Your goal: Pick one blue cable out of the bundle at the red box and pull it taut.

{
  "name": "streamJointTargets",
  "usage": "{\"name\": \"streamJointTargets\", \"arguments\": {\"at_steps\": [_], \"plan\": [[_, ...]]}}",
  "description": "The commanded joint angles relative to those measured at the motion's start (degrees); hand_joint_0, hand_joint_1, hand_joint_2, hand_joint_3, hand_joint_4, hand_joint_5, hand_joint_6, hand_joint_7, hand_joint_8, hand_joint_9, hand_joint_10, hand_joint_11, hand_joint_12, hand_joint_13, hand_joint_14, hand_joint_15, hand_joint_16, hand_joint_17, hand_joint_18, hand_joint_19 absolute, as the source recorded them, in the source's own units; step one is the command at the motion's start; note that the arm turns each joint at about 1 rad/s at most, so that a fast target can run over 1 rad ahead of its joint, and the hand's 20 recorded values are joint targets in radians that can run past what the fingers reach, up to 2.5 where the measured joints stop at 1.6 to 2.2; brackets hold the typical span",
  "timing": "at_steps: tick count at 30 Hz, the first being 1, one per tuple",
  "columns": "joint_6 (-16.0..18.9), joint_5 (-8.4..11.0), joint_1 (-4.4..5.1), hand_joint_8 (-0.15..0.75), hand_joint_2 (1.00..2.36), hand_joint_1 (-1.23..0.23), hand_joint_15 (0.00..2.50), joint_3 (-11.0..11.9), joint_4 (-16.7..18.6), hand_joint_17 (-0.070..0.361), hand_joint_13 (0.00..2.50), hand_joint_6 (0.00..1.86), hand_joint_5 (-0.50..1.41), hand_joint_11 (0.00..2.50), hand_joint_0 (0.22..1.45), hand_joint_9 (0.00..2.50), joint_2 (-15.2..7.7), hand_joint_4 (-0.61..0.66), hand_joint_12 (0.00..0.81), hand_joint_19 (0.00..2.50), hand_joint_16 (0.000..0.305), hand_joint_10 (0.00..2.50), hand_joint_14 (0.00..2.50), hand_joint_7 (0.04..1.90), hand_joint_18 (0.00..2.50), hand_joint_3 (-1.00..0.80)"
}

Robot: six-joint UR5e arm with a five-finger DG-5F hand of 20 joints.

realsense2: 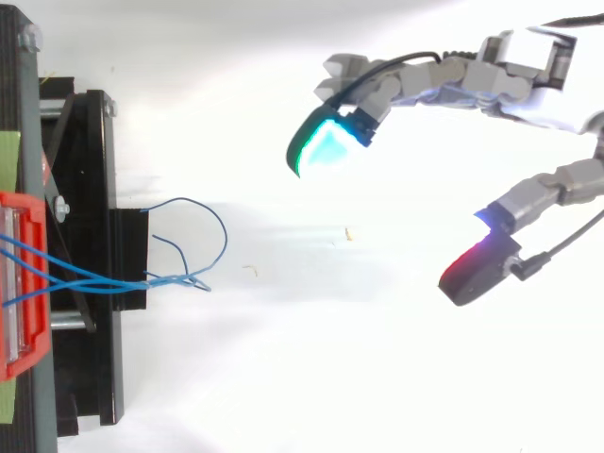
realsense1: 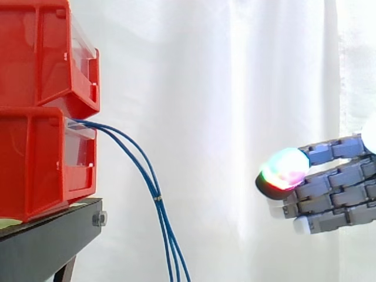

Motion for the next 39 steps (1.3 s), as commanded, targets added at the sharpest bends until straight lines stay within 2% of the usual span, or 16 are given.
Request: {"name": "streamJointTargets", "arguments": {"at_steps": [1, 5, 8, 10, 14, 17, 18, 23, 24, 25, 27, 28, 30, 39], "plan": [[-0.8, 0.29, 0.17, 0.296, 1.00, -0.83, 0.07, 0.1, 2.6, 0.131, 0.05, 0.50, -0.19, 0.04, 0.45, 0.24, -2.1, 0.25, 0.378, 0.15, 0.058, 0.00, 0.00, 0.70, 0.00, -0.50], [-2.2, -0.06, 0.17, 0.311, 1.00, -0.81, 0.07, 1.7, 5.2, 0.132, 0.06, 0.50, -0.18, 0.08, 0.44, 0.31, -5.3, 0.26, 0.379, 0.16, 0.059, 0.00, 0.00, 0.70, 0.00, -0.50], [-2.7, -0.50, 0.26, 0.321, 1.00, -0.80, 0.08, 3.0, 5.6, 0.133, 0.08, 0.50, -0.18, 0.10, 0.44, 0.37, -6.7, 0.27, 0.379, 0.16, 0.059, 0.00, 0.00, 0.70, 0.01, -0.50], [-3.0, -1.38, 0.26, 0.323, 1.00, -0.79, 0.08, 5.3, 5.5, 0.134, 0.09, 0.50, -0.18, 0.12, 0.44, 0.38, -8.8, 0.27, 0.382, 0.16, 0.059, 0.00, 0.00, 0.70, 0.01, -0.50], [-2.2, -3.84, -0.09, 0.327, 1.00, -0.77, 0.09, 11.4, 4.9, 0.136, 0.10, 0.50, -0.18, 0.12, 0.43, 0.39, -13.7, 0.27, 0.384, 0.16, 0.060, 0.00, 0.00, 0.70, 0.02, -0.50], [-0.9, -5.86, -0.44, 0.331, 1.00, -0.74, 0.09, 14.8, 3.7, 0.138, 0.11, 0.50, -0.18, 0.12, 0.42, 0.40, -15.8, 0.27, 0.389, 0.18, 0.061, 0.00, 0.00, 0.70, 0.03, -0.50], [-0.7, -6.39, -0.35, 0.333, 1.00, -0.73, 0.09, 15.2, 3.3, 0.138, 0.11, 0.50, -0.18, 0.12, 0.42, 0.40, -16.1, 0.27, 0.389, 0.17, 0.061, 0.00, 0.00, 0.70, 0.03, -0.50], [-1.4, -6.04, 0.00, 0.343, 1.00, -0.67, 0.09, 15.7, 3.6, 0.142, 0.12, 0.50, -0.18, 0.12, 0.41, 0.41, -17.0, 0.30, 0.397, 0.18, 0.063, 0.00, 0.00, 0.70, 0.04, -0.50], [-1.3, -6.30, 0.08, 0.343, 1.00, -0.66, 0.10, 16.1, 4.0, 0.143, 0.12, 0.50, -0.18, 0.12, 0.40, 0.41, -17.6, 0.31, 0.397, 0.18, 0.064, 0.00, 0.00, 0.71, 0.04, -0.50], [-1.2, -6.48, 0.00, 0.346, 1.00, -0.65, 0.09, 17.3, 5.1, 0.144, 0.12, 0.50, -0.18, 0.13, 0.40, 0.42, -19.4, 0.31, 0.398, 0.18, 0.064, 0.00, 0.00, 0.71, 0.04, -0.50], [-0.8, -6.83, -0.27, 0.348, 1.00, -0.64, 0.09, 19.2, 5.5, 0.144, 0.12, 0.50, -0.18, 0.13, 0.40, 0.42, -21.1, 0.31, 0.399, 0.17, 0.064, 0.00, 0.00, 0.71, 0.04, -0.50], [-0.3, -7.79, -0.27, 0.348, 1.00, -0.64, 0.09, 20.0, 5.5, 0.144, 0.12, 0.50, -0.17, 0.14, 0.40, 0.42, -21.8, 0.31, 0.400, 0.18, 0.064, 0.00, 0.00, 0.71, 0.04, -0.50], [0.1, -8.23, 0.00, 0.348, 1.00, -0.63, 0.10, 21.1, 5.3, 0.144, 0.13, 0.50, -0.17, 0.14, 0.40, 0.42, -22.2, 0.33, 0.399, 0.18, 0.064, 0.00, 0.00, 0.72, 0.04, -0.50], [-0.7, -8.41, 0.35, 0.349, 1.00, -0.61, 0.08, 22.1, 5.2, 0.134, 0.18, 0.50, -0.14, 0.14, 0.46, 0.49, -22.1, 0.38, 0.381, 0.18, 0.060, 0.00, 0.00, 0.80, 0.11, -0.50]]}}
